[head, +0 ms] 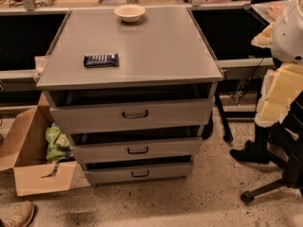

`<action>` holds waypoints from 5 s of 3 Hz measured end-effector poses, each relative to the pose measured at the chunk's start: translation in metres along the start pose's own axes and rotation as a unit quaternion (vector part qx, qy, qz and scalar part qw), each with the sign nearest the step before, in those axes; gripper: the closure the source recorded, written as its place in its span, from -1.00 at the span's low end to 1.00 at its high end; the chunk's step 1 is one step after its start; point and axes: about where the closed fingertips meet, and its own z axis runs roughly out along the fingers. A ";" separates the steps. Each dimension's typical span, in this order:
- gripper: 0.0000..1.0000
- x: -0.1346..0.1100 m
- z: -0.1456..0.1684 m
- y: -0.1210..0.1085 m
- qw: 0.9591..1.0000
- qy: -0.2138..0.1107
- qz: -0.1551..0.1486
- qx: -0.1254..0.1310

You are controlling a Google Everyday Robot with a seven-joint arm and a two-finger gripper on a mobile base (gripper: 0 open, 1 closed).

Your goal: Open middle drawer

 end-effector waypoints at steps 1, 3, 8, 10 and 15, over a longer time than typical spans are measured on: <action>-1.00 0.000 0.006 0.001 1.000 0.000 -0.001 -0.002; -1.00 -0.001 0.134 0.064 0.997 0.015 -0.045 -0.068; -1.00 -0.069 0.355 0.111 0.983 0.007 -0.138 -0.119; -1.00 -0.056 0.448 0.100 0.982 0.020 -0.168 -0.088; -1.00 -0.042 0.563 0.037 0.983 -0.056 -0.169 -0.042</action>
Offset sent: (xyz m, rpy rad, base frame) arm -0.0030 0.0294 -0.1494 -0.0619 0.1298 0.1159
